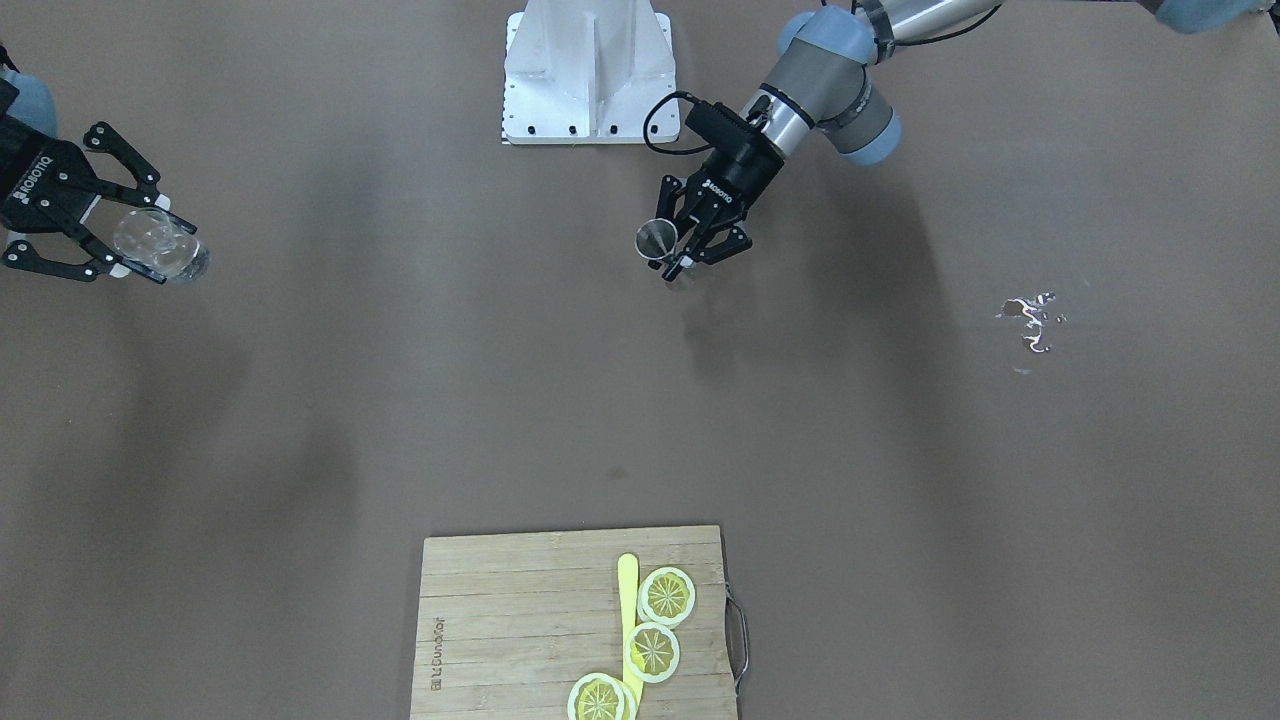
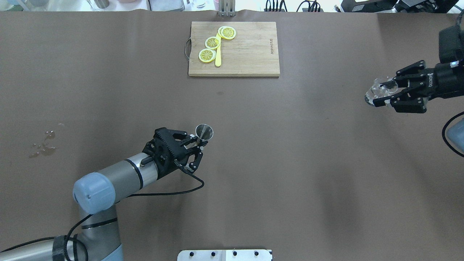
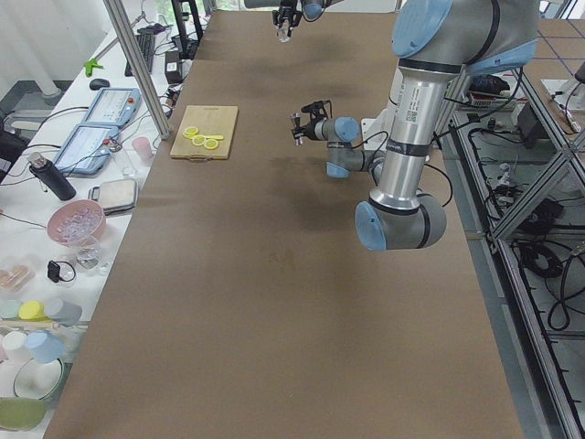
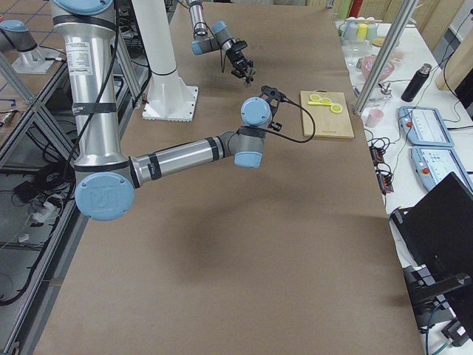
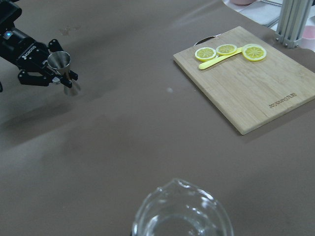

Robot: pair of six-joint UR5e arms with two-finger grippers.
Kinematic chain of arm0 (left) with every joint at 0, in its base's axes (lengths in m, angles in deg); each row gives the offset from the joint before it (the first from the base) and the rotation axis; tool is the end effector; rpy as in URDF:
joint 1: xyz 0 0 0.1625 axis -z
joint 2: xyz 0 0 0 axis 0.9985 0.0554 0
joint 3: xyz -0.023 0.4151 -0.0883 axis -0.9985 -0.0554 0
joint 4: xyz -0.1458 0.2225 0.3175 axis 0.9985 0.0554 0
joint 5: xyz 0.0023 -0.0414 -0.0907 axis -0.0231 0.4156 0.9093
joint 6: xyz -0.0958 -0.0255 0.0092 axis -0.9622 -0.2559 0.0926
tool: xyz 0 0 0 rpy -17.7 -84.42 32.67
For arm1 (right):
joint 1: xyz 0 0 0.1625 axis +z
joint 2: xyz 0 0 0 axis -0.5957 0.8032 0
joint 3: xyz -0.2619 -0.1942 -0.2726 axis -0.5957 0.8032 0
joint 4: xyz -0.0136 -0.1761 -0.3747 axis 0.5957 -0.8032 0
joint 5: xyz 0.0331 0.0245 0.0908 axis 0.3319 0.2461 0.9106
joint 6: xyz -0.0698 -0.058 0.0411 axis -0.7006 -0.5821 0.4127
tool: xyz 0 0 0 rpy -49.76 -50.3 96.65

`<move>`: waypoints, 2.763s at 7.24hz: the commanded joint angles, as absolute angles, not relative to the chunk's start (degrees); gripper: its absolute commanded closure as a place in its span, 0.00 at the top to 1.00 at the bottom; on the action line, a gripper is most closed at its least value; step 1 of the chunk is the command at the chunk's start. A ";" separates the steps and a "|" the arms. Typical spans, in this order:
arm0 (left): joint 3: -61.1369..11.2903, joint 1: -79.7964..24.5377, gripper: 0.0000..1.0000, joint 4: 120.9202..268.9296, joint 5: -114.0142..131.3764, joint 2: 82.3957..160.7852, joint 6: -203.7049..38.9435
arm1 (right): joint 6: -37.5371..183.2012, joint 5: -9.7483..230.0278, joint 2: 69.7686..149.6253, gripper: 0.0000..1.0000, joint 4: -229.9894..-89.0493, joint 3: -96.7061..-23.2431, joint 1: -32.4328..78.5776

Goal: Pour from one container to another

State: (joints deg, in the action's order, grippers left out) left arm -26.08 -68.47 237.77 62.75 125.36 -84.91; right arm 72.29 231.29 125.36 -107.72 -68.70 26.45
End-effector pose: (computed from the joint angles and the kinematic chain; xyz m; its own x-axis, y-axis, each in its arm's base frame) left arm 0.5298 -0.3422 0.2767 0.4933 0.8109 -0.3148 0.2331 0.2254 0.9460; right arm -0.1724 -0.4544 0.3874 0.1710 -0.9044 0.3908 0.0232 0.4003 0.9161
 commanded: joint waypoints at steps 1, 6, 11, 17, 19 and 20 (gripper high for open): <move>-17.76 -62.42 0.00 237.20 75.35 135.79 -76.38 | 69.45 231.17 122.78 0.00 -110.45 -68.84 22.00; -1.23 -56.24 0.00 236.05 92.17 151.01 -63.80 | 61.57 230.73 116.02 0.00 -120.25 -69.63 17.50; 8.64 -58.16 0.00 240.36 94.46 158.85 -65.97 | 53.97 227.31 112.58 0.00 -137.75 -70.60 15.65; 8.74 -58.35 0.00 240.71 94.37 159.65 -66.16 | 45.71 225.46 112.31 0.00 -153.51 -74.56 14.24; 8.74 -58.61 0.00 241.33 94.29 159.65 -66.16 | 43.42 223.98 111.09 0.00 -163.31 -77.88 13.72; 8.74 -58.87 0.00 242.20 94.29 159.65 -66.16 | 40.28 223.18 109.78 0.00 -169.81 -79.12 13.54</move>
